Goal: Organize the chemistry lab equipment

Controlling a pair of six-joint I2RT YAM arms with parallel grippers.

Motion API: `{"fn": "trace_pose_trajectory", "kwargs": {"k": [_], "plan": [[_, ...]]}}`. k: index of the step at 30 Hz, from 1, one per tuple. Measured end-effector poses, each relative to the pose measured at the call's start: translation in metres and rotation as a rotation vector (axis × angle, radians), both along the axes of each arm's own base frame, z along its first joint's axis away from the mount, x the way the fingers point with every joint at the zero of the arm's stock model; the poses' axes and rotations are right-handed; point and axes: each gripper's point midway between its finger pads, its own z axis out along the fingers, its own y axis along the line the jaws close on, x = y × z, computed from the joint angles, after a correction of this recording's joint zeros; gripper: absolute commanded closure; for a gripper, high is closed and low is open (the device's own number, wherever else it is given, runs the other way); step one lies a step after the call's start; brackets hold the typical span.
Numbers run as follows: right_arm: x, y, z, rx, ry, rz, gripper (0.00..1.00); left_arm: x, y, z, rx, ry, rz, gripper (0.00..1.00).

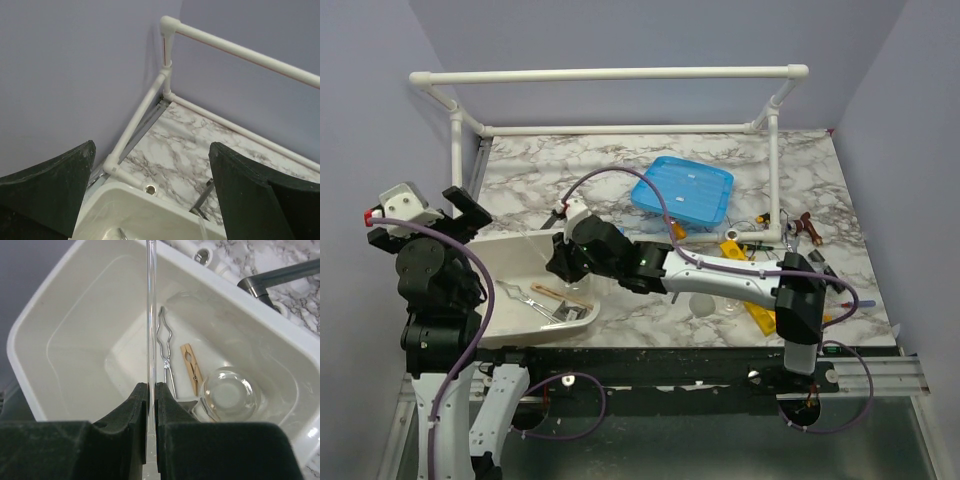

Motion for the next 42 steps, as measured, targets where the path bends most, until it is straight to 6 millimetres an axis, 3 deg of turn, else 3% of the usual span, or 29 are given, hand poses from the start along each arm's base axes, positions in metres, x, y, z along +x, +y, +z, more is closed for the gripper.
{"fn": "trace_pose_trajectory", "kwargs": {"k": [5,6,9,18,26,31,42], "plan": [[-0.004,0.015,-0.041,-0.108,0.035,0.063,0.99,-0.003,0.001,0.017,0.005,-0.058,0.003,0.01],[-0.008,0.017,-0.080,-0.213,0.050,0.097,0.99,0.007,0.001,0.008,0.013,-0.020,0.004,0.02],[-0.013,0.016,-0.096,-0.268,0.046,0.119,0.99,0.012,0.001,0.001,0.014,-0.009,0.002,0.02],[-0.010,0.018,-0.140,-0.435,0.053,0.119,0.99,0.025,0.000,-0.052,0.016,0.096,-0.001,0.01],[-0.007,0.013,-0.169,-0.517,0.062,0.117,0.99,0.034,-0.004,-0.063,0.016,0.127,-0.026,0.01],[-0.007,0.013,-0.176,-0.533,0.064,0.117,0.84,0.035,-0.005,-0.063,0.016,0.122,-0.034,0.01],[-0.007,0.014,-0.173,-0.530,0.063,0.118,0.61,0.035,-0.006,-0.063,0.016,0.123,-0.040,0.01]]}}
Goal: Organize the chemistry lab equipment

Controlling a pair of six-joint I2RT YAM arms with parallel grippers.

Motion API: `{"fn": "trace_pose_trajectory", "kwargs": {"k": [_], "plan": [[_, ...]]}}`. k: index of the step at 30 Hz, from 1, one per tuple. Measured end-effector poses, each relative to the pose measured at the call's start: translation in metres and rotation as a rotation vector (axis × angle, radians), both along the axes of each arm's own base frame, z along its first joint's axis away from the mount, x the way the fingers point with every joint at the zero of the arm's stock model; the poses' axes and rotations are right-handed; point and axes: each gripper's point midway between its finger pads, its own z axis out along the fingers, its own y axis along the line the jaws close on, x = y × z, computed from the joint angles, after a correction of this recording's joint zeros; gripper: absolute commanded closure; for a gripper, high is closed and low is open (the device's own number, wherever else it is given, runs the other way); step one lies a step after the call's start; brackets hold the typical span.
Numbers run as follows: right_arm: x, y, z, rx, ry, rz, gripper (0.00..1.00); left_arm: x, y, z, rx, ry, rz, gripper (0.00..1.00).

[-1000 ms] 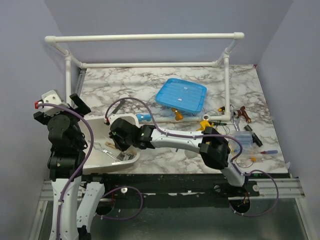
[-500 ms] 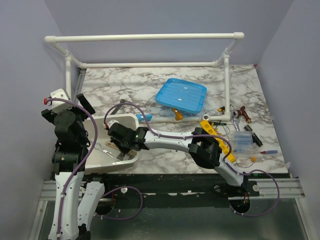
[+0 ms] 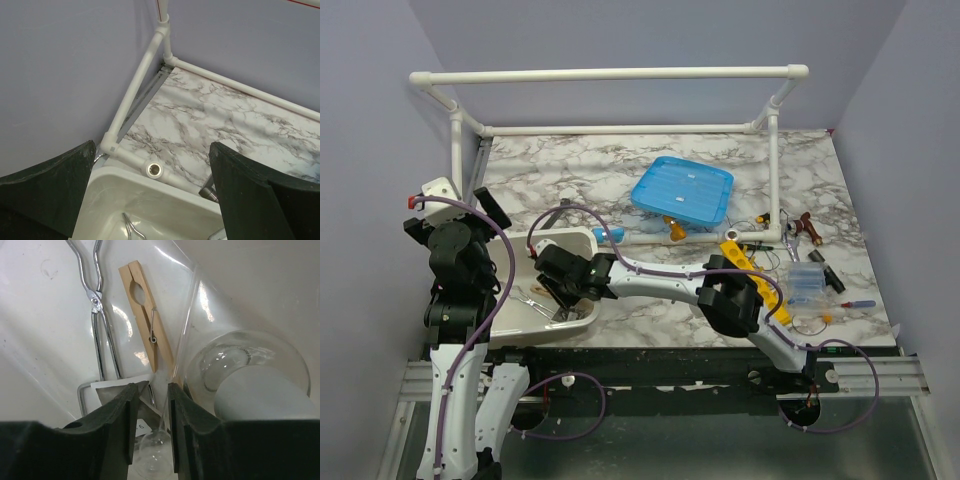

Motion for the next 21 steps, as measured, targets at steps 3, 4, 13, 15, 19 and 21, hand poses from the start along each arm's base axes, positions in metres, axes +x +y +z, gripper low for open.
{"fn": "trace_pose_trajectory", "kwargs": {"k": [3,4,13,15,19,21], "plan": [[-0.001,0.001,0.001,0.002,0.005,0.001,0.57,0.000,0.000,0.000,0.000,-0.001,-0.001,0.01],[-0.002,0.001,0.001,0.006,0.010,0.003,0.56,-0.001,0.000,-0.001,0.000,-0.001,-0.001,0.01],[-0.015,0.011,0.030,0.088,0.063,0.045,0.36,-0.003,0.000,-0.006,0.004,-0.009,0.000,0.01],[-0.017,0.013,0.057,0.146,0.061,0.050,0.32,-0.005,0.001,-0.005,0.007,-0.019,0.003,0.01],[-0.017,0.003,0.130,0.282,0.011,0.027,0.28,-0.010,0.003,-0.001,0.014,-0.048,0.016,0.01],[-0.014,-0.010,0.166,0.342,-0.033,-0.010,0.27,-0.011,0.004,0.001,0.016,-0.057,0.019,0.01]]}}
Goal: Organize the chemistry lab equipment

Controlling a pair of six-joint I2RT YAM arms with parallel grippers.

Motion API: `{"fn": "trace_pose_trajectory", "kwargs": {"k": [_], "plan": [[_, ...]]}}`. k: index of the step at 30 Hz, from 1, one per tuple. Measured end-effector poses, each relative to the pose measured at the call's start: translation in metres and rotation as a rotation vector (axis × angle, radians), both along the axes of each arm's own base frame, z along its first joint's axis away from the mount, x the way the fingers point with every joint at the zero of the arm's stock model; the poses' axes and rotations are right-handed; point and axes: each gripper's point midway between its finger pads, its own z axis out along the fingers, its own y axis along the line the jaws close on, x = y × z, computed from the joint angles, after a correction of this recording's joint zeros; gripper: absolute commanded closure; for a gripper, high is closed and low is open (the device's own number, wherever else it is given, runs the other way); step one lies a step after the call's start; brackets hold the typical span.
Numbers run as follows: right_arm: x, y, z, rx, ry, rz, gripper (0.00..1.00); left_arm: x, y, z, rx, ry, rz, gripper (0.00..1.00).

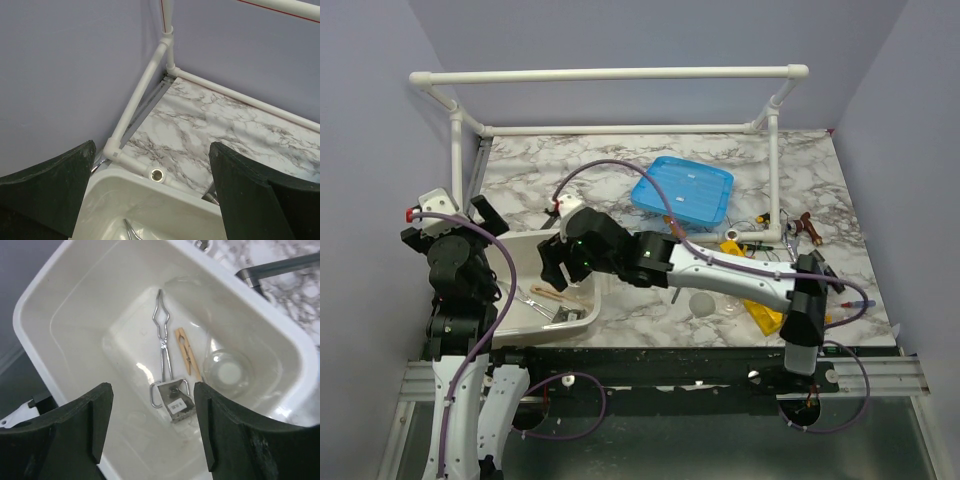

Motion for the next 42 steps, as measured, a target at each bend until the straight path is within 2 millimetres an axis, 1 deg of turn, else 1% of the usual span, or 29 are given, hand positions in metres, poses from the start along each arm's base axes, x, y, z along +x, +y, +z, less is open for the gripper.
{"fn": "trace_pose_trajectory", "kwargs": {"k": [2,3,4,6,8,11,13,16,18,20,24,26,28,31,33,37,39,42], "plan": [[0.005,-0.018,0.027,0.045,-0.031,-0.055,0.27,0.001,0.000,0.000,0.001,-0.002,-0.001,0.01],[0.008,-0.029,0.037,0.060,-0.043,-0.087,0.26,0.001,0.000,0.000,0.001,-0.001,-0.001,0.01],[0.012,-0.041,0.043,0.068,-0.049,-0.119,0.25,0.002,0.000,0.000,0.000,0.000,-0.002,0.01],[0.017,-0.067,0.044,0.062,-0.054,-0.182,0.23,0.003,-0.001,-0.001,0.000,0.004,-0.003,0.01],[0.027,-0.098,0.034,0.029,-0.047,-0.266,0.23,0.004,-0.001,-0.002,0.000,0.008,-0.006,0.01],[0.047,-0.149,0.011,-0.046,-0.021,-0.410,0.23,0.006,-0.003,-0.003,-0.001,0.012,-0.015,0.01],[0.059,-0.189,-0.006,-0.098,0.007,-0.523,0.23,0.007,-0.004,-0.003,-0.003,0.013,-0.022,0.01],[0.068,-0.254,-0.031,-0.170,0.055,-0.695,0.22,0.007,-0.005,-0.004,-0.004,0.014,-0.027,0.01],[0.067,-0.291,-0.045,-0.207,0.087,-0.794,0.22,0.008,-0.005,-0.004,-0.005,0.015,-0.030,0.01],[0.062,-0.321,-0.059,-0.241,0.119,-0.868,0.22,0.009,-0.006,-0.005,-0.006,0.019,-0.036,0.01],[0.053,-0.363,-0.087,-0.321,0.184,-0.976,0.24,0.013,-0.009,-0.008,-0.008,0.030,-0.054,0.01],[0.047,-0.376,-0.101,-0.365,0.209,-1.006,0.26,0.015,-0.011,-0.009,-0.010,0.033,-0.063,0.01],[0.042,-0.385,-0.113,-0.401,0.226,-1.022,0.29,0.015,-0.012,-0.009,-0.011,0.034,-0.069,0.01],[0.037,-0.392,-0.128,-0.449,0.242,-1.030,0.39,0.016,-0.013,-0.009,-0.011,0.035,-0.074,0.01],[0.037,-0.394,-0.137,-0.485,0.251,-1.028,0.44,0.016,-0.013,-0.010,-0.011,0.036,-0.075,0.01],[0.039,-0.390,-0.153,-0.534,0.264,-1.014,0.52,0.017,-0.013,-0.011,-0.012,0.041,-0.078,0.01],[0.040,-0.389,-0.158,-0.552,0.269,-1.007,0.57,0.018,-0.013,-0.011,-0.012,0.042,-0.078,0.01],[0.039,-0.386,-0.164,-0.565,0.280,-0.997,0.71,0.018,-0.013,-0.011,-0.012,0.042,-0.078,0.01]]}}
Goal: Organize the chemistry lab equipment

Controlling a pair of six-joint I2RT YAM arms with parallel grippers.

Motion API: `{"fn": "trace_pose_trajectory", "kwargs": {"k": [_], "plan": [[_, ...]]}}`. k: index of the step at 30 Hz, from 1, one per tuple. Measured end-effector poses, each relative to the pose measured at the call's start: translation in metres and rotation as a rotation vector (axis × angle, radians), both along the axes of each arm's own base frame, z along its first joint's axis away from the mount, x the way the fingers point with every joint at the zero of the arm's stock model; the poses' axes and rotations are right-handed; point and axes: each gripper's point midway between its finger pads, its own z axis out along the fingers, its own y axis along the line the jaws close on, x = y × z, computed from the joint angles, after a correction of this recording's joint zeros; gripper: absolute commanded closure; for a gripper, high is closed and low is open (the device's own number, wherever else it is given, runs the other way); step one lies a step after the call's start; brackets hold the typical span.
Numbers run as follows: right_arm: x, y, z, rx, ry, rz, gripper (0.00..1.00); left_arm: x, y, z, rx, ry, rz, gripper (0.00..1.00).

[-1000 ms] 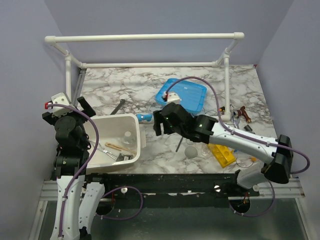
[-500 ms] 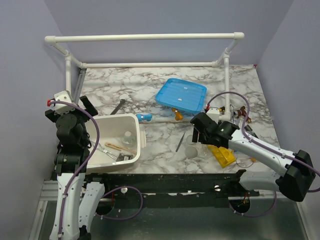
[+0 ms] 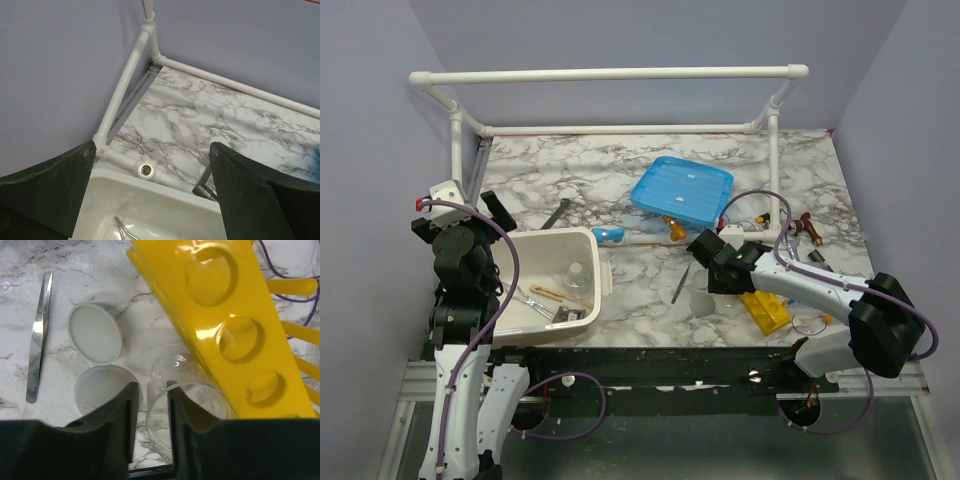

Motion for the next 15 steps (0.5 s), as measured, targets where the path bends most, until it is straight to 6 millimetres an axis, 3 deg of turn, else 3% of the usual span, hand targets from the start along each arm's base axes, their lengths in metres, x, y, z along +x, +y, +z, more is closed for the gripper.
{"fn": "trace_pose_trajectory", "kwargs": {"k": [5,11,15], "plan": [[-0.001,0.006,-0.004,0.019,0.021,0.009,0.98,0.000,-0.001,0.000,-0.002,0.000,-0.004,0.01],[-0.002,0.010,0.000,0.033,0.035,0.030,0.99,0.001,-0.003,0.000,-0.004,-0.001,-0.014,0.01],[-0.003,0.024,0.021,0.077,0.026,0.082,0.99,0.002,-0.005,-0.001,-0.007,0.000,-0.025,0.01]]}}
